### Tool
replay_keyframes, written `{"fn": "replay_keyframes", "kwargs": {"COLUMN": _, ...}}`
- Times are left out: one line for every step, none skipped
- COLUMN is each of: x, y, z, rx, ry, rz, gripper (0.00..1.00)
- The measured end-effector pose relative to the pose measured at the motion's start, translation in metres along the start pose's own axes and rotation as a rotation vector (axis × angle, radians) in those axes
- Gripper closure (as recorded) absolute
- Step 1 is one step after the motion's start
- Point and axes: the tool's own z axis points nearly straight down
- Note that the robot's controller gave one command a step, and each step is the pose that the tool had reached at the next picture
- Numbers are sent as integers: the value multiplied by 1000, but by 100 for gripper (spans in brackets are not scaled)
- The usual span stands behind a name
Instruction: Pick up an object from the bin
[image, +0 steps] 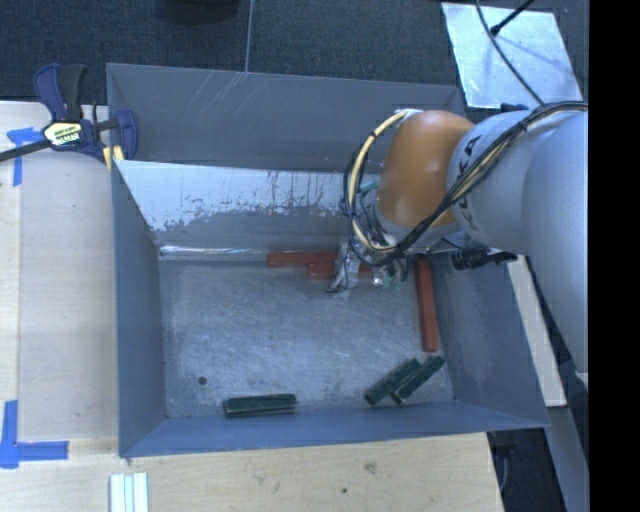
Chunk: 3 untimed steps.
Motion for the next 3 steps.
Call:
{"fn": "replay_keyframes", "kwargs": {"x": 3, "y": 0, "z": 3, "rx": 2, "ry": 11, "rz": -1, "gripper": 0}}
{"fn": "replay_keyframes", "kwargs": {"x": 0, "y": 0, "z": 0, "rx": 0, "ry": 1, "rz": -1, "gripper": 100}}
{"fn": "replay_keyframes", "kwargs": {"x": 3, "y": 0, "z": 3, "rx": 2, "ry": 10, "rz": -2, "gripper": 0}}
